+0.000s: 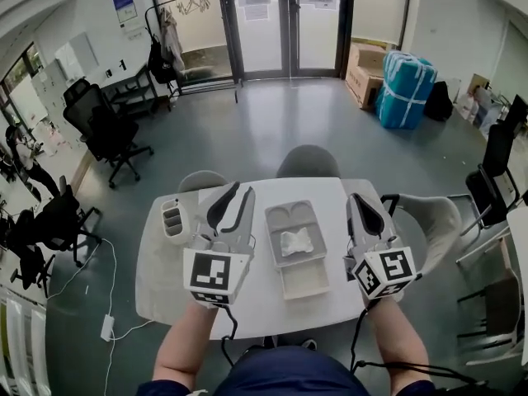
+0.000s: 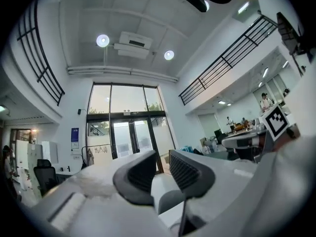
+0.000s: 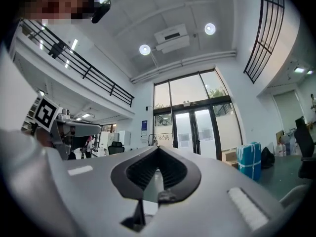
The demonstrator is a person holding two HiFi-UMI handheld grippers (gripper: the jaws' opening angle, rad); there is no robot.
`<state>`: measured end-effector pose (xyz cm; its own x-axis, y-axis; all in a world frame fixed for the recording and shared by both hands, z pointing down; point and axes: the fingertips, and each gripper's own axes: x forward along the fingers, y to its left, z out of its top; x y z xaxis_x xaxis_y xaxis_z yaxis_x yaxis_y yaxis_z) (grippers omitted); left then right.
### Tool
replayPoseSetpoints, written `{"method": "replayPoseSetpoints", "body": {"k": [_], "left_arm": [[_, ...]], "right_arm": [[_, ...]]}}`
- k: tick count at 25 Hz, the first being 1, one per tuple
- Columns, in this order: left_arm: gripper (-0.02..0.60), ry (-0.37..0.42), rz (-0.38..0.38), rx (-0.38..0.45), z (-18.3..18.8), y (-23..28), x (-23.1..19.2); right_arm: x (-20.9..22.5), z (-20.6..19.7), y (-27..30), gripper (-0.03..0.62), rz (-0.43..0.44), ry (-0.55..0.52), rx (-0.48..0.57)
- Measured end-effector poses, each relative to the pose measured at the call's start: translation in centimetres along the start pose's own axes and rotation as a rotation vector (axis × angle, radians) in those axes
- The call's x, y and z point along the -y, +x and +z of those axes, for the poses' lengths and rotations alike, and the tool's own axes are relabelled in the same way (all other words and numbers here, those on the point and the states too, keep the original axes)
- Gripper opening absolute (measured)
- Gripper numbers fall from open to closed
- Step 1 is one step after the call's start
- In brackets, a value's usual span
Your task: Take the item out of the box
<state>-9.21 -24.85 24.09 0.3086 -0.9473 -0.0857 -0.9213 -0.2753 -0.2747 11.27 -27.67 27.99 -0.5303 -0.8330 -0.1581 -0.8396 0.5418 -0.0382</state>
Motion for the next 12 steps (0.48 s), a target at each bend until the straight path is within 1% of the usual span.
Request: {"method": "replayPoseSetpoints", "body": {"k": [3, 5, 6, 8, 12], "left_arm": [[0.089, -0.022, 0.003, 0.061, 1.2, 0.4, 0.7], [0.087, -0.036, 0.006, 0.086, 1.3, 0.9, 1.1], [0.076, -0.043, 0.007, 0.091, 1.2, 1.3, 1.2], [0.073, -0.069, 0.006, 0.082, 0.3, 2.2, 1.4], [0.062, -0.183, 0.02, 0.033, -1.9, 2.9, 0.8]], "right_arm": [[-0.2, 2.1, -0.4, 0.002, -0.007, -0.035, 0.04], [0.0, 2.9, -0.4, 0.002, -0.013, -0.046, 0.06], [0.2, 3.2, -0.3, 0.002, -0.018, -0.049, 0.066], [0.6, 3.3, 0.0, 0.002, -0.029, -0.059, 0.067], [1.4, 2.8, 0.7, 0.002, -0.048, -0.069, 0.052]]}}
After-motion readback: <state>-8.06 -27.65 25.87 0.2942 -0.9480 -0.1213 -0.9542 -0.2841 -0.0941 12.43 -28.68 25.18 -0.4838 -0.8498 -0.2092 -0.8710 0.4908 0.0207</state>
